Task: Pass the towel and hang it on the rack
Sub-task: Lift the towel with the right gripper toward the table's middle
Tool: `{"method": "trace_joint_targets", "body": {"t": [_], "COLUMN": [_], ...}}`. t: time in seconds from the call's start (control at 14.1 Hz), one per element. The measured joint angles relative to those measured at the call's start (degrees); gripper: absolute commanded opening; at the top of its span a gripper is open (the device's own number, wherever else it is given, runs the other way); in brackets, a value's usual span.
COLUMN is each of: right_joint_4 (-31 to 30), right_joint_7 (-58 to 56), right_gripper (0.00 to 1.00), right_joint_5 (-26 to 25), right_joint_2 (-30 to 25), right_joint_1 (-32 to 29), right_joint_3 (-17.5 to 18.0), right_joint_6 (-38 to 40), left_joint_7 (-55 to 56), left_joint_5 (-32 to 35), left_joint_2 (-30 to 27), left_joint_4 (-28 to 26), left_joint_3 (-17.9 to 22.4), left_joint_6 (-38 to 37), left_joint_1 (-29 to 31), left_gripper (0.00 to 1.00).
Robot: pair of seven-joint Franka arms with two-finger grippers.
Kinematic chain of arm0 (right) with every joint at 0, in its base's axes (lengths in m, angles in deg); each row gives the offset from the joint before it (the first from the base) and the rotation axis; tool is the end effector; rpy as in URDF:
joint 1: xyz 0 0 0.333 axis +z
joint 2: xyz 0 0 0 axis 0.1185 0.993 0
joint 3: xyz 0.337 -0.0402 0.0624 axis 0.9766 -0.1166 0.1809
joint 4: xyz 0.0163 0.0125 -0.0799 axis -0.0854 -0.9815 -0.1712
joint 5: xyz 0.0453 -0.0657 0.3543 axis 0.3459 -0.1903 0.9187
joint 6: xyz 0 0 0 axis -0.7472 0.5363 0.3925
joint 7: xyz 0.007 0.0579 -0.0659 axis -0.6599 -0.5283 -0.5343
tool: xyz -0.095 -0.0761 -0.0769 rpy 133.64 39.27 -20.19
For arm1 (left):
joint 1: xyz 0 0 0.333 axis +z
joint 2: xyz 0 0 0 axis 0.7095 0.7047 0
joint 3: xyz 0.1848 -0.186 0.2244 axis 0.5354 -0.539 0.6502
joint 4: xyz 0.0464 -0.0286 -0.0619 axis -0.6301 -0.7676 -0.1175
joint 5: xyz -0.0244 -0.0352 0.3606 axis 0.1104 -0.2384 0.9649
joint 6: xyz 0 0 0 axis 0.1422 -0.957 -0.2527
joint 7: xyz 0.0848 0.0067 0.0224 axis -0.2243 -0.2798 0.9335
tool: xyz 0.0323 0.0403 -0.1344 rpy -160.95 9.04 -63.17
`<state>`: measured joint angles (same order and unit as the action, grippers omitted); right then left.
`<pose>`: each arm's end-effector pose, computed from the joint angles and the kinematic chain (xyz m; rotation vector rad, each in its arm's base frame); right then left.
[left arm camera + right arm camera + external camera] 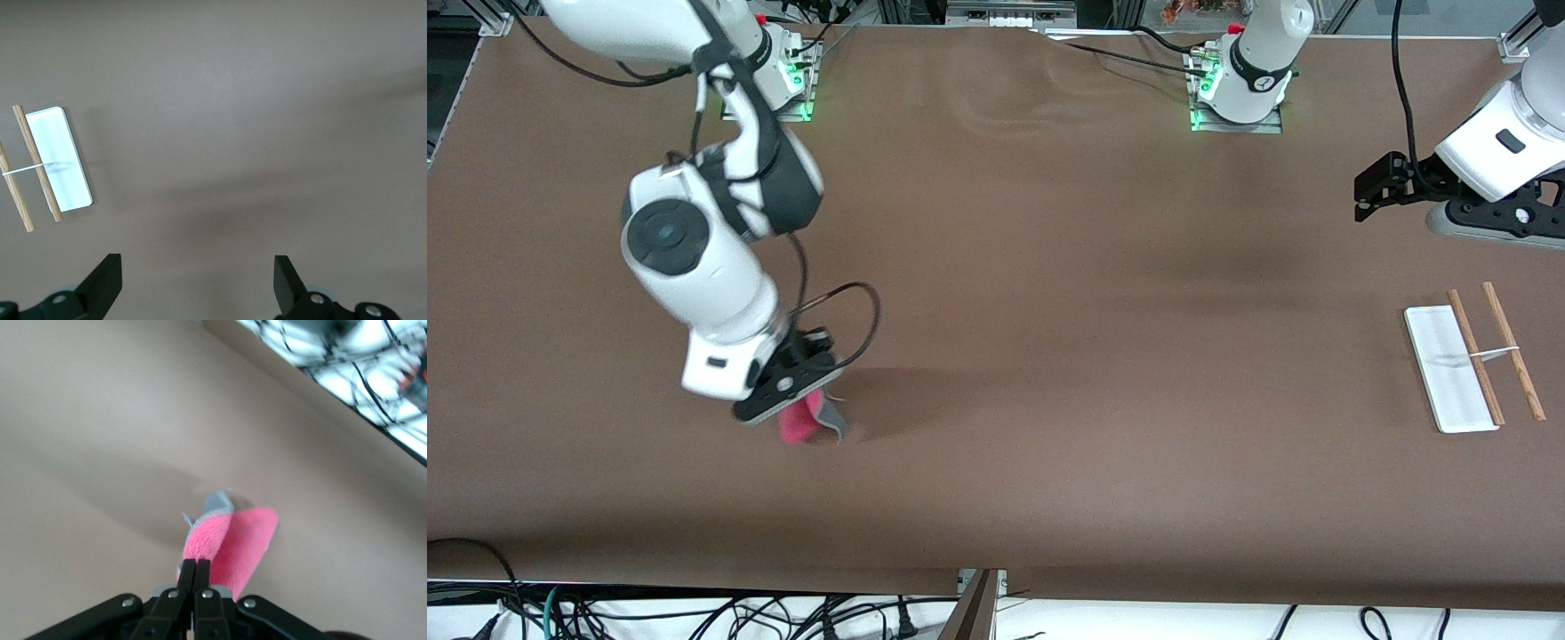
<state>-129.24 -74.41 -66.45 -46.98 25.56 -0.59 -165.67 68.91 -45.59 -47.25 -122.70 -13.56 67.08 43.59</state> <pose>0.6636 0.3062 0.4542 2.9736 0.9143 0.3025 0.5265 -0.0517 0.6124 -3.0991 0.2293 0.0768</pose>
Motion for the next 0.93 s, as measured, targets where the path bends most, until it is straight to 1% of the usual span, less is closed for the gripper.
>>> {"method": "trace_joint_targets", "body": {"t": [0.21, 0.43, 0.71, 0.93], "right_joint_4": [2.72, 3.40, 3.65, 3.68], "right_joint_7": [4.07, 6.57, 8.09, 8.13], "right_gripper": [0.00, 0.00, 0.00, 0.00], "right_joint_5": [0.06, 0.30, 0.34, 0.35], "right_joint_2": [0.03, 0.10, 0.13, 0.13], "right_joint_1": [4.86, 8.72, 10.63, 10.67], "right_joint_3": [0.80, 1.60, 7.03, 9.45], "right_joint_6": [-0.88, -2.46, -4.61, -5.78], "left_joint_7": [0.00, 0.00, 0.00, -0.07], "left_joint_5": [0.00, 0.00, 0.00, -0.45], "left_joint_2": [0.41, 0.70, 0.70, 0.75], "left_joint_4": [0.00, 0.00, 0.00, -0.04], "left_joint_3": [0.29, 0.30, 0.30, 0.22], "left_joint_6": [0.00, 0.00, 0.00, 0.05], "left_joint_1": [0.38, 0.47, 0.47, 0.45], "left_gripper": [1.00, 1.00, 1.00, 1.00]}}
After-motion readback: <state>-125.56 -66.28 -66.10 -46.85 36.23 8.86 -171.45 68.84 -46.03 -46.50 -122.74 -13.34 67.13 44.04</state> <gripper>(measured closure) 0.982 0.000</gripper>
